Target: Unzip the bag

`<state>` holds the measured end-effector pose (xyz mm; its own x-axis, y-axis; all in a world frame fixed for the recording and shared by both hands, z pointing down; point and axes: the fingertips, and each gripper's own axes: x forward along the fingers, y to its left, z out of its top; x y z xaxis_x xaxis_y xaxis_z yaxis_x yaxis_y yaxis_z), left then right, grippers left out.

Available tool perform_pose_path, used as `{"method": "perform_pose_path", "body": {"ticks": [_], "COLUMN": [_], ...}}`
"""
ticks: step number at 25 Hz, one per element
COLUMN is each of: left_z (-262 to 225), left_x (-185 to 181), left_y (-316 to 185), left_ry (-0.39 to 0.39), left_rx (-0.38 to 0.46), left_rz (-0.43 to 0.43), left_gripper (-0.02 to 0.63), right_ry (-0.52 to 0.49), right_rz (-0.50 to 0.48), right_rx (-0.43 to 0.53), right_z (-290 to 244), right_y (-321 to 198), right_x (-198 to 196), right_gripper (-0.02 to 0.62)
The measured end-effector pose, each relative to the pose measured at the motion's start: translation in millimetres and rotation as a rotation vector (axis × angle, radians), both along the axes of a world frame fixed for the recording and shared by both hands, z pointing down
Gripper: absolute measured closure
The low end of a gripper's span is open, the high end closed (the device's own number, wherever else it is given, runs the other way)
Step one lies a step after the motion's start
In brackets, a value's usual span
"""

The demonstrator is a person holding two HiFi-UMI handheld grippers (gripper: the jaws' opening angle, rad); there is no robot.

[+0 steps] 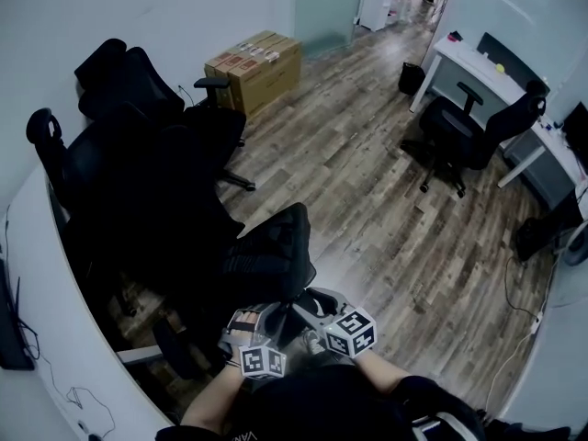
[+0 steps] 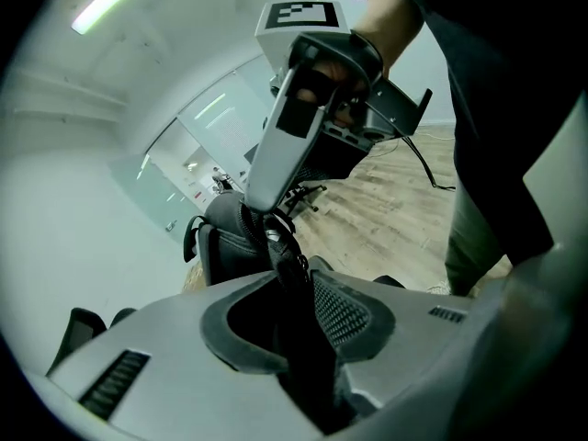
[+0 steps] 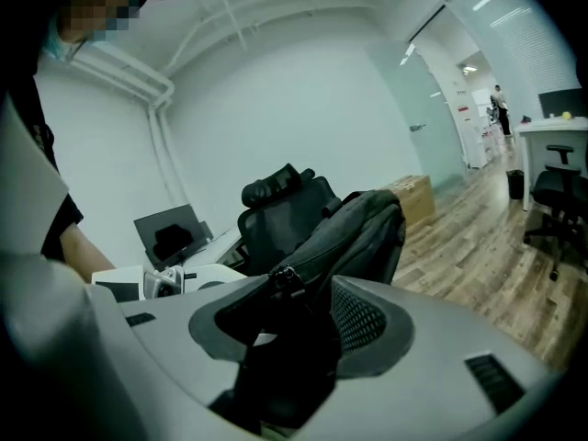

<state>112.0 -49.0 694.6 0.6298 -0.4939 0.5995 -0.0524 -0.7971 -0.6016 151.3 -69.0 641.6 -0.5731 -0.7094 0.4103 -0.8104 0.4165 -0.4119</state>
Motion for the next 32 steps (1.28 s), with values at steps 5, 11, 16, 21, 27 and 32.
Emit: {"method": "perform_pose_path", "body": {"ticks": [5, 11, 16, 21, 27, 32], "left_z": [-3.1, -12.7, -17.5, -27.5, -36.4, -44.6], "left_x": [-11.0, -22.4, -41.1, -65.8, -88.1, -107.9], "left_y": [-3.3, -8.1, -11.6, -18.1, -23.9, -34.8], "left_ry": [0.022, 0.053, 0.086, 0.125, 0.174, 0.217], "left_rx": [-0.011, -0.022, -0.032, -0.038, -0.046, -0.053], "left_rz": [-0.099, -0.213, -0.313, -0.413, -0.505, -0.561], "left_gripper": [0.495, 0.497, 0.499, 0.5, 0.503, 0.505], "right_ry": [-0.012, -0.015, -0.005, 0.084, 0.252, 0.328], "right_rz": [-0.108, -0.211, -0.289, -0.339, -0.354, -0.367], "right_rx": [0.024, 0.053, 0.09, 0.155, 0.272, 0.342], "right_z": [1.0, -3.0, -13.4, -32.3, -50.1, -64.9], "right_y": [-1.4, 1.3, 0.4, -2.1, -17.1, -36.5], "right_x": [-12.8, -26.9, -42.3, -58.8, -71.3, -83.2], "right_gripper": [0.404, 0.504, 0.527, 0.538, 0.548, 0.549]}}
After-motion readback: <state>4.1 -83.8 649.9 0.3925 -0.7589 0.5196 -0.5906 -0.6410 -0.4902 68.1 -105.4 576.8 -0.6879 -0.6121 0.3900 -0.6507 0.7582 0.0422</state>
